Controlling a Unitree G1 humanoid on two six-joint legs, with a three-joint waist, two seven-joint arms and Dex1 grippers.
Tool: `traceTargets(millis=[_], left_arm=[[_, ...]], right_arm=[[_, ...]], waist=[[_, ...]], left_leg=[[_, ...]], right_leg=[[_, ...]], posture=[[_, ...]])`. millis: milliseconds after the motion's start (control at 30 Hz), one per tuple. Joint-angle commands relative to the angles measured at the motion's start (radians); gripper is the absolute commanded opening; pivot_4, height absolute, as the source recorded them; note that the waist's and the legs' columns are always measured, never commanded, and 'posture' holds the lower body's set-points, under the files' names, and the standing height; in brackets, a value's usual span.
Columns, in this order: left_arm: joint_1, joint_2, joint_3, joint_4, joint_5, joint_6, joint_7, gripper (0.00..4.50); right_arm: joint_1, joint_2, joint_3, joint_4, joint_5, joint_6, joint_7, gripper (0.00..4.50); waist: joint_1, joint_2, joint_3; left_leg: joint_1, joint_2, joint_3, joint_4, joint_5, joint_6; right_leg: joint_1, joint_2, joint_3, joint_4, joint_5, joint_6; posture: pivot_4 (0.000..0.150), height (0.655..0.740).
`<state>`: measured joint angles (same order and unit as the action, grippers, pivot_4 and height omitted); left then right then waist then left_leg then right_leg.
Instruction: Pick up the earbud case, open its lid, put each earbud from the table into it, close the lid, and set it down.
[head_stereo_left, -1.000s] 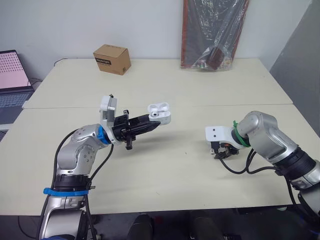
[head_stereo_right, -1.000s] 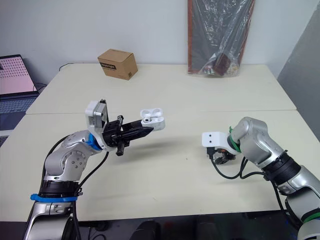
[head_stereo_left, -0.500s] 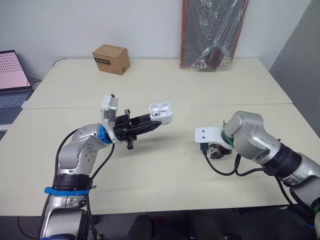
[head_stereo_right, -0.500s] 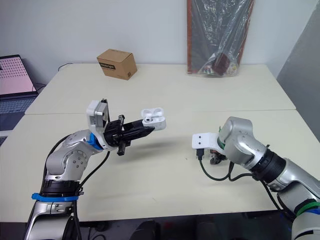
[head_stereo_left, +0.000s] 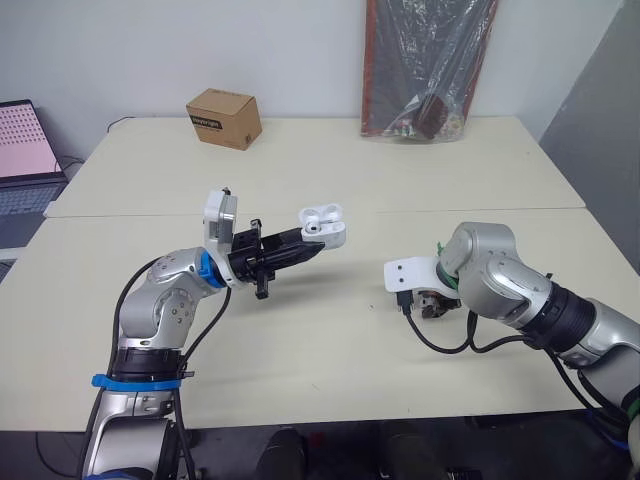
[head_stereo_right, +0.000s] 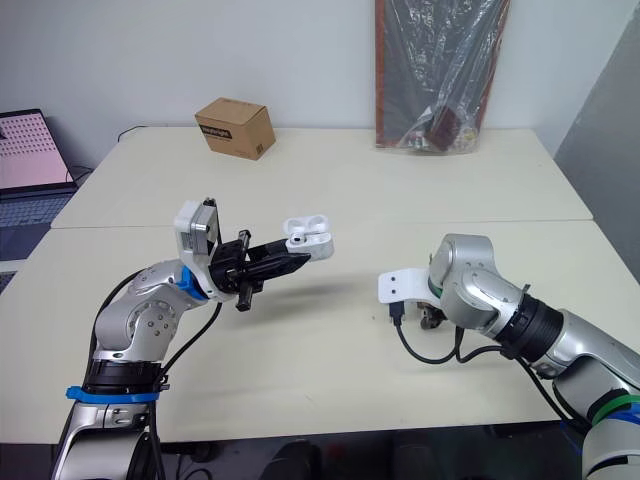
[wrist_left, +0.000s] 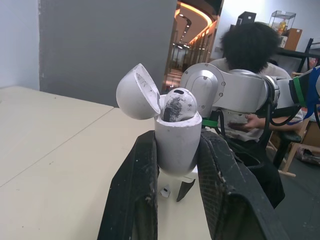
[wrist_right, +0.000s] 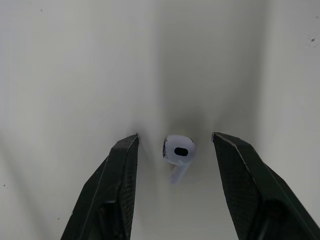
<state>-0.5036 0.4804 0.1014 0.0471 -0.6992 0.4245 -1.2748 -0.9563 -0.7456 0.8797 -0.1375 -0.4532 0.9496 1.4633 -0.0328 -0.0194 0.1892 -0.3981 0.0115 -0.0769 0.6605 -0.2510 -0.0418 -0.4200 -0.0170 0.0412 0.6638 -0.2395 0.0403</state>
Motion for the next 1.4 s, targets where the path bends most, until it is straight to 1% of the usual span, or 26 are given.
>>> traceTargets(millis=[33,133,367,467,1033,1167,1267,1400], left_arm=[[-0.004,-0.004,0.008,-0.02,-0.006,-0.016,0.004,0.72],[-0.003,-0.004,0.008,-0.022,-0.007,-0.016,0.004,0.72],[-0.001,-0.002,0.008,-0.024,-0.007,-0.015,0.006,0.72],[-0.001,-0.002,0.008,-0.025,-0.007,-0.016,0.006,0.72],[0.002,-0.004,0.008,-0.019,-0.003,-0.025,0.004,0.72],[0.009,-0.008,0.006,-0.017,0.0,-0.037,0.003,0.72],[0.002,-0.01,0.007,0.008,0.006,-0.05,-0.004,0.72],[-0.008,-0.019,0.006,0.054,0.023,-0.081,-0.018,0.72]], right_arm=[[-0.004,-0.01,0.006,-0.014,-0.023,0.011,0.003,1.82],[-0.003,-0.007,0.008,-0.018,-0.024,0.022,0.003,0.89],[0.004,-0.01,0.01,-0.026,-0.023,0.025,0.0,0.89],[0.007,-0.013,0.009,-0.029,-0.024,0.017,-0.002,0.4],[0.023,-0.029,-0.009,-0.051,-0.017,-0.003,-0.005,0.39],[0.037,-0.076,-0.095,-0.13,0.026,0.007,0.0,0.39],[0.056,-0.079,-0.235,-0.199,0.106,0.065,-0.02,0.39],[0.097,-0.075,-0.392,-0.305,0.237,0.201,-0.02,0.39]], waist=[[0.0,0.0,0.0],[0.0,0.0,0.0],[0.0,0.0,0.0],[0.0,0.0,0.0],[0.0,0.0,0.0],[0.0,0.0,0.0],[0.001,0.0,0.0],[0.001,0.0,0.0]], left_leg=[[0.0,0.0,0.0,0.0,0.0,0.0],[0.0,0.0,0.0,0.0,0.0,0.0],[0.0,0.0,0.0,0.0,0.0,0.0],[0.0,0.0,0.0,0.0,0.0,0.0],[0.0,0.0,0.0,0.0,0.0,0.0],[0.0,0.0,0.0,0.0,0.0,0.0],[-0.001,0.0,0.0,0.0,0.0,0.0],[0.0,0.0,-0.001,0.0,0.0,0.0]], right_leg=[[0.0,0.0,0.0,0.0,0.0,0.0],[0.0,0.0,0.0,0.0,0.0,0.0],[0.0,0.0,0.0,0.0,0.0,0.0],[0.0,0.0,0.0,0.0,0.0,0.0],[0.0,0.0,0.0,0.0,0.0,0.0],[0.0,0.0,0.0,0.0,0.0,0.0],[0.0,0.0,0.0,0.0,0.0,0.0],[0.0,0.0,-0.001,0.0,0.0,0.0]], posture=[[0.15,0.74],[0.15,0.74],[0.15,0.74],[0.15,0.74],[0.15,0.74],[0.15,0.74],[0.15,0.74],[0.15,0.74]])
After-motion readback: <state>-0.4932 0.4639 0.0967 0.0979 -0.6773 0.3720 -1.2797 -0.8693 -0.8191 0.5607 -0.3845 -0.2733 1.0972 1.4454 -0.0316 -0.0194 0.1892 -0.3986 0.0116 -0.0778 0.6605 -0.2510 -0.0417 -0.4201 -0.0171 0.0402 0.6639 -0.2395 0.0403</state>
